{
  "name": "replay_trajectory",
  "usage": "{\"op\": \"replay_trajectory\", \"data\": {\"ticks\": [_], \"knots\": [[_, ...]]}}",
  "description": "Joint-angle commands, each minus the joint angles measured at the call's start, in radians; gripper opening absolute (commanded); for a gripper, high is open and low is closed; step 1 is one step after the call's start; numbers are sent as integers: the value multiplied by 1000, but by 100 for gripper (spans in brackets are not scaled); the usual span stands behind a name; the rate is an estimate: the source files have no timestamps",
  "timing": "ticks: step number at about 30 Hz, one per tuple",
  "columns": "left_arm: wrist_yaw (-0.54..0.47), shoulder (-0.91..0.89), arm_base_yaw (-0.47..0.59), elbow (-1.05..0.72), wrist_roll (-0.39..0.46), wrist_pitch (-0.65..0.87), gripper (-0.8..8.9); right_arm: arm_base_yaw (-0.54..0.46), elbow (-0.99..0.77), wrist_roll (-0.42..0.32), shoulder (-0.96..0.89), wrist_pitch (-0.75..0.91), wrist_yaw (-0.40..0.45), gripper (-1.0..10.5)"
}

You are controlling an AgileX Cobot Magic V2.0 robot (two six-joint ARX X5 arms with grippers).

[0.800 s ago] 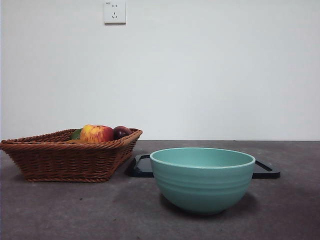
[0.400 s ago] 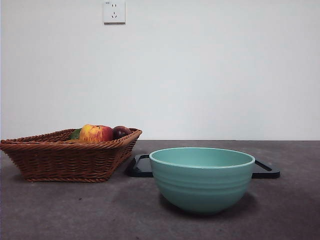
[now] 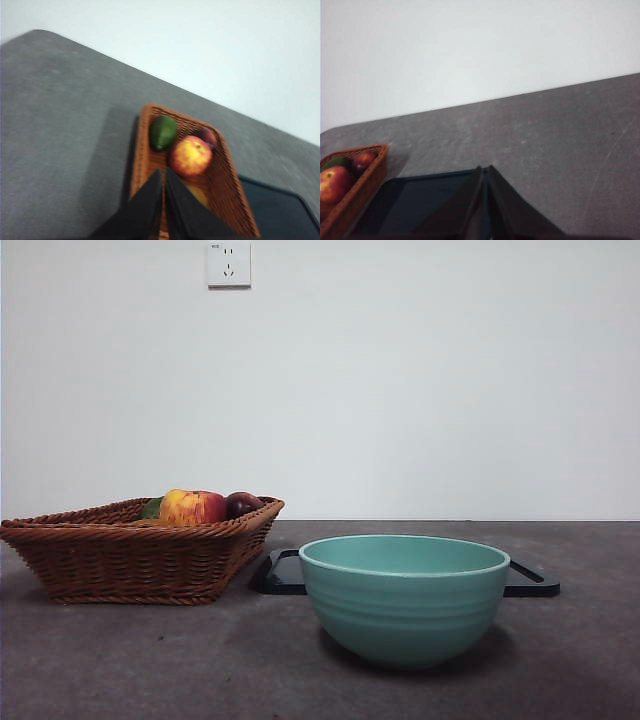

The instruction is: Pick up the wifruite, put it on the bowl, pick up the plate, put it on desk

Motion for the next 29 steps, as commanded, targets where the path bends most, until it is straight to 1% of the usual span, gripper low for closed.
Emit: {"op": "replay_trajectory", "data": {"ticks": [1, 6, 12, 15, 19, 23, 26, 29], "knots": [[51, 78, 2, 92, 99, -43, 10, 1, 103, -42, 79, -59, -40, 5], [172, 235, -2, 251, 211, -166, 10, 1, 299, -114, 253, -249, -146, 5], [275, 383, -41, 413, 276, -309, 10, 15, 496, -200, 432, -452, -270, 5], [304, 440, -80, 489, 311, -386, 10, 43, 569, -237, 501, -529, -305, 5], [308, 497, -145, 579, 331, -473, 10, 95, 638, -279, 568, -615, -312, 5], [308, 554, -228, 674, 369, -588, 10, 193, 695, -330, 628, -728, -312, 5], [308, 560, -270, 678, 385, -628, 10, 254, 696, -335, 633, -753, -312, 6], [307, 560, -277, 678, 390, -632, 12, 278, 696, -335, 632, -752, -312, 6]]}}
